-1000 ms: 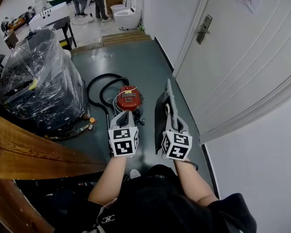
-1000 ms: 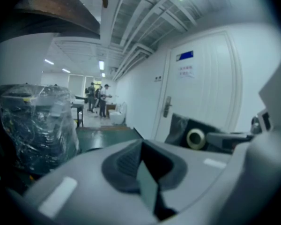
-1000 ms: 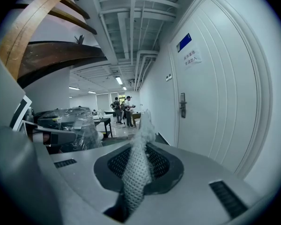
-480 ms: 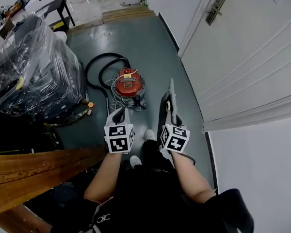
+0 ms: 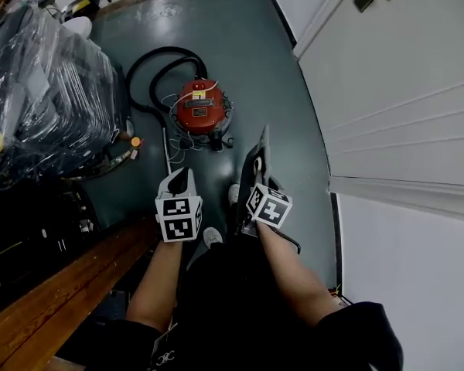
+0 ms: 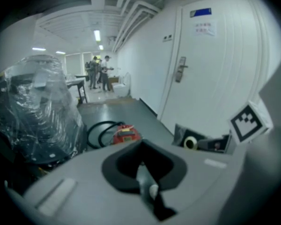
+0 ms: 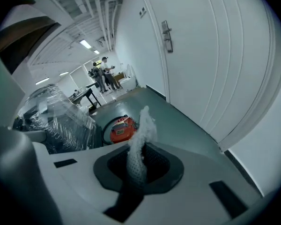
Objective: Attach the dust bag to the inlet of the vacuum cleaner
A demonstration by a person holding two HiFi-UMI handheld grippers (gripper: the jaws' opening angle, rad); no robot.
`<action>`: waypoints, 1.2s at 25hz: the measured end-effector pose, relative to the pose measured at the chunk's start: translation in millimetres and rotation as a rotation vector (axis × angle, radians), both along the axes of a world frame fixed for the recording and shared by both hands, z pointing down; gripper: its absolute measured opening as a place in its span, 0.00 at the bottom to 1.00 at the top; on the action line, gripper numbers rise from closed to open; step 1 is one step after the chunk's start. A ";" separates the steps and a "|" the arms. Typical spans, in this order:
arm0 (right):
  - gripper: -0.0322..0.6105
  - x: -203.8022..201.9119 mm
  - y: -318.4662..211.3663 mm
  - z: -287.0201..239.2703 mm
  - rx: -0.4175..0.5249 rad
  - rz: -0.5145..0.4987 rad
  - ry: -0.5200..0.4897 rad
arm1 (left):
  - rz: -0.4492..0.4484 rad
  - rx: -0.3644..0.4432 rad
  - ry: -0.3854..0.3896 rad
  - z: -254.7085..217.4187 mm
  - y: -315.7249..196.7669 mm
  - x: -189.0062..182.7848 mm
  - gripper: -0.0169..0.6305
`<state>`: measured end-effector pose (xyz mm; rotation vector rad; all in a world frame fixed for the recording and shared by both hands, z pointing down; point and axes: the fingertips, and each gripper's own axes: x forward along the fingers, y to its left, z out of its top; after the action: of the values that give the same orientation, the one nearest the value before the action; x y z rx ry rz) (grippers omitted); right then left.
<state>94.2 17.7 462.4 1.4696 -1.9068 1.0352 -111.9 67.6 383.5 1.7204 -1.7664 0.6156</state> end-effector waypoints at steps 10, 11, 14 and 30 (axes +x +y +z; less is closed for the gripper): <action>0.08 -35.6 -26.6 140.8 -0.121 0.050 -0.001 | 0.048 -0.088 -0.041 135.8 -46.0 -23.3 0.03; 0.08 -38.4 -28.5 154.0 -0.130 0.052 -0.004 | 0.057 -0.096 -0.046 148.9 -50.1 -24.0 0.03; 0.08 -44.6 -32.3 190.7 -0.163 0.060 -0.013 | 0.079 -0.123 -0.054 184.1 -59.5 -25.2 0.03; 0.08 -101.4 -44.3 317.0 -0.349 0.078 -0.087 | 0.161 -0.195 -0.069 284.0 -101.0 -40.6 0.03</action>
<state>-7.2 -26.7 779.4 1.3225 -1.6312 1.4076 -152.5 -33.5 667.5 1.7336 -1.5651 0.8963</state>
